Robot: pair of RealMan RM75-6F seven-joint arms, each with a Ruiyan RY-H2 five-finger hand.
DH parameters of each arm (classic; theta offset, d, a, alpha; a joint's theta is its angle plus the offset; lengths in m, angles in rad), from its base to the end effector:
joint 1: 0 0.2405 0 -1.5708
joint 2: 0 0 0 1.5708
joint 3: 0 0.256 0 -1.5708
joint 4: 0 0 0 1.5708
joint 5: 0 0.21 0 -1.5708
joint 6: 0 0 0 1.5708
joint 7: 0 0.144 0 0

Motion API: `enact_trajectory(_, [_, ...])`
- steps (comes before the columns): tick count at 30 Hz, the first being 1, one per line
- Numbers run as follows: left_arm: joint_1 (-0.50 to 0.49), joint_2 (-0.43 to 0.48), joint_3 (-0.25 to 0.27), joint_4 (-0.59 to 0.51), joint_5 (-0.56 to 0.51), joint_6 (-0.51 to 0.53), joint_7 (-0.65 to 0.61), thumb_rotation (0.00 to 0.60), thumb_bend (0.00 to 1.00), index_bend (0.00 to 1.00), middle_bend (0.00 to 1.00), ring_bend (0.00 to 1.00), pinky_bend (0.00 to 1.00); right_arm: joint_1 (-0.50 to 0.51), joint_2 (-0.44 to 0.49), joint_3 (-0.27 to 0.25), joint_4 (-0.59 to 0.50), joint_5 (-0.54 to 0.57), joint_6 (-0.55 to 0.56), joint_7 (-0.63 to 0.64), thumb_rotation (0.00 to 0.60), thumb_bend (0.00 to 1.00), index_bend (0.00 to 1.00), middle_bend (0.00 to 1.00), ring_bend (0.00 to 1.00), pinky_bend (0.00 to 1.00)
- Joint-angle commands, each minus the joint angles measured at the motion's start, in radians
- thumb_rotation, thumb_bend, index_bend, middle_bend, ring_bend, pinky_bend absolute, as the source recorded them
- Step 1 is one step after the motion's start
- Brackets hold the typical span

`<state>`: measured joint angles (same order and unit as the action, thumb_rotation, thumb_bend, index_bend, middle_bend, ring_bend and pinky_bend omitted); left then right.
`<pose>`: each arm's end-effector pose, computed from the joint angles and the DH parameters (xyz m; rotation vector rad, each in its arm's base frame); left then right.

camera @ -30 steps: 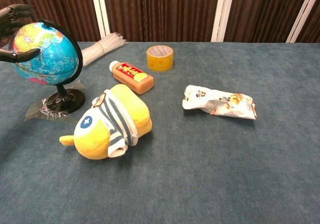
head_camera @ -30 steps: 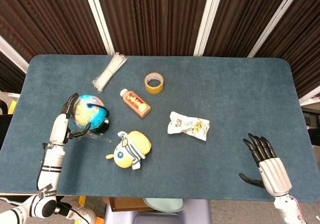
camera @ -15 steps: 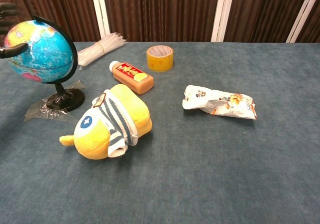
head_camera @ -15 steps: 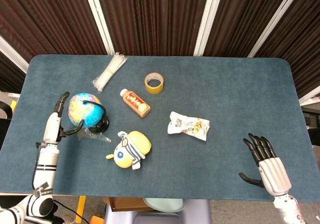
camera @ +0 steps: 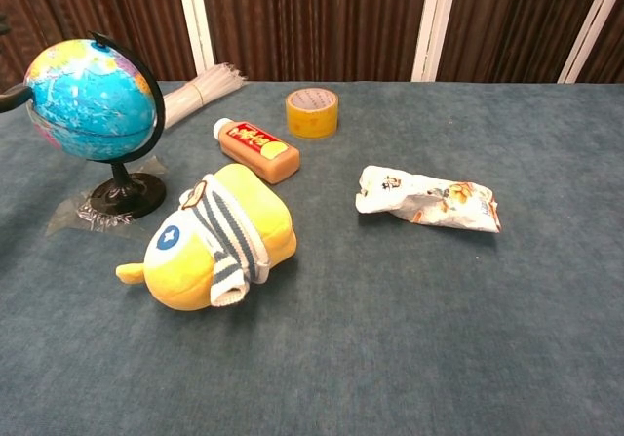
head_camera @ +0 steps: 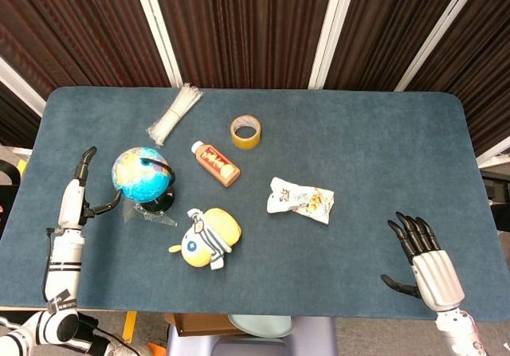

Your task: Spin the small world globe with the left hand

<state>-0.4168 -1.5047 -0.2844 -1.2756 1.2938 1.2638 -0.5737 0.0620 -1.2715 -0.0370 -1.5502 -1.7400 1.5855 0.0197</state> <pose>-0.2672 0.3280 0.0798 -1.0578 -1.3503 -1.5378 -0.2796 -0.1517 0.1061 1.5282 -0.8995 1.1210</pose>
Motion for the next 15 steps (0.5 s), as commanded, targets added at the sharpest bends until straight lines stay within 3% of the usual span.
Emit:
enact_trajectory(1, [-0.011,-0.002,-0.009,0.010,-0.009,-0.017,-0.004,0.599,0.32,0.00,0.00,0.00,0.00,-0.001,0.000,0.001,-0.001,0.000,0.002,-0.001,0.600,0.13,0.00,0.00,0.00,0.00])
enact_trajectory(15, [-0.065,-0.033,-0.055,0.122,-0.080,-0.122,-0.035,0.599,0.32,0.00,0.00,0.00,0.00,-0.007,-0.001,0.010,0.001,0.008,0.016,-0.010,0.600,0.13,0.00,0.00,0.00,0.00])
